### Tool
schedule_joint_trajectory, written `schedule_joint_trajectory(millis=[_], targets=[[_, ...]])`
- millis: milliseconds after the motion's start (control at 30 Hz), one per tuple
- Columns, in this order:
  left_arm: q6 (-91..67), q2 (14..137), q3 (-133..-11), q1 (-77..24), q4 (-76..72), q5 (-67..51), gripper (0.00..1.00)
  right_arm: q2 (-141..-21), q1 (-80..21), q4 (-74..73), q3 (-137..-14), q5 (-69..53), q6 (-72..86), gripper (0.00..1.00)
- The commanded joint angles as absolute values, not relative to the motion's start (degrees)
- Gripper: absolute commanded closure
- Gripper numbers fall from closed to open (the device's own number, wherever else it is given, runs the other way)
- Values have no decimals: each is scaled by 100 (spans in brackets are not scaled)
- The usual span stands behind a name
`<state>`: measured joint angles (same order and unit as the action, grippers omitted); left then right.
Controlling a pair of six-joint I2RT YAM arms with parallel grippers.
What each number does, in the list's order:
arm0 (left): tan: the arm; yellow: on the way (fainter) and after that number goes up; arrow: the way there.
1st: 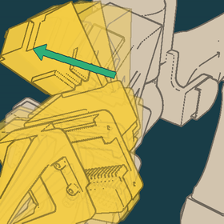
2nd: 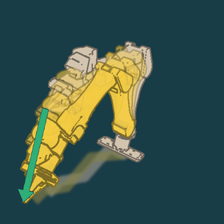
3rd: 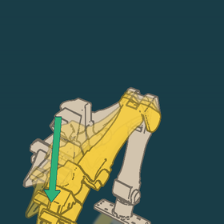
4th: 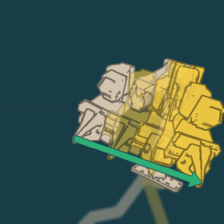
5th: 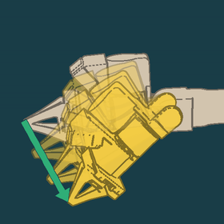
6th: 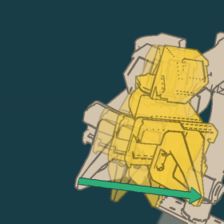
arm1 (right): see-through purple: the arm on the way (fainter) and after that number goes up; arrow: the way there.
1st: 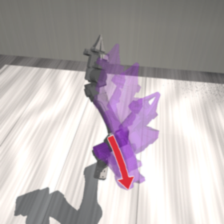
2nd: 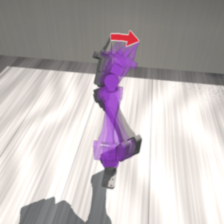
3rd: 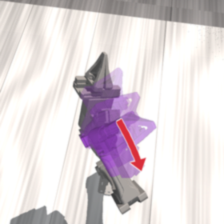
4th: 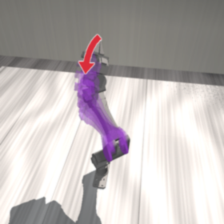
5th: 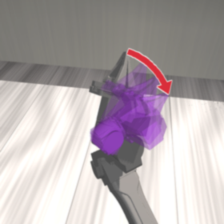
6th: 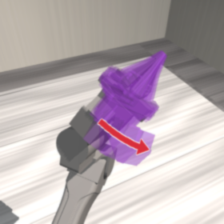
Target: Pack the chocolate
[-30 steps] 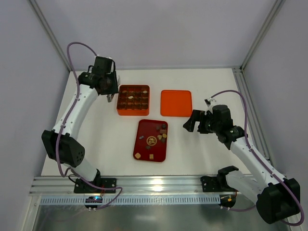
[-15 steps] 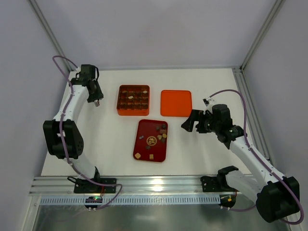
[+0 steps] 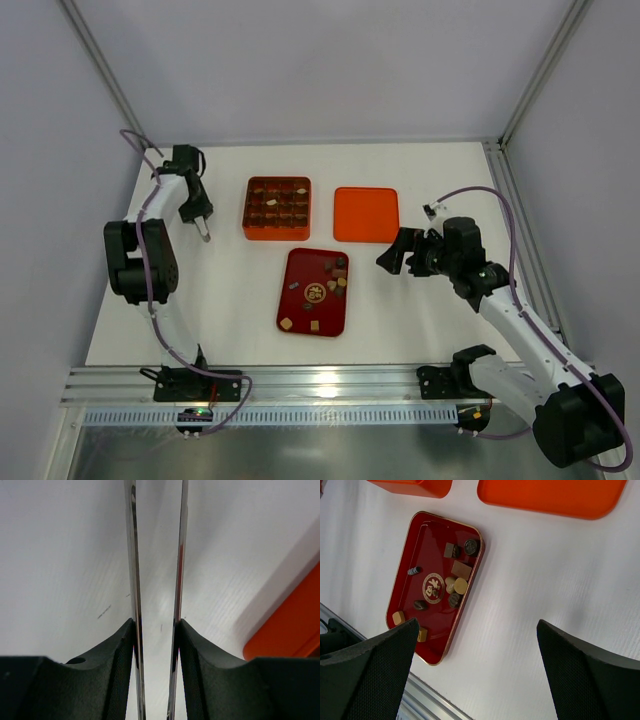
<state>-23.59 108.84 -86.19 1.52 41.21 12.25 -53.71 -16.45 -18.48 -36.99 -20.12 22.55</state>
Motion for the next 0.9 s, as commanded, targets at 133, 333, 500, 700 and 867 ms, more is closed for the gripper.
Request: schedule_joint_trajectory(millis=[133,333,500,700,867], targets=[[-2241,11267,-8666,404,3867,1380,60,-5247,-1688,-1740,-3744,-2057,2162,0],[-2224,11496,-8622,431,3867,1415,58,-5265,-1688,-1723,-3727,-2057,2162,0],[-2224,11663,-8604,448,3894,1476,52,-5256,-1688,-1714,-3709,-2057,2153,0],[-2241,11786,-8578,448,3929,1512,45,-5256,-1696,-1723,-3683,-2048,2153,0],[-2232,11830,-8578,457,3955,1556,38,-5238,-1696,-1723,-3665,-2039,2153,0]])
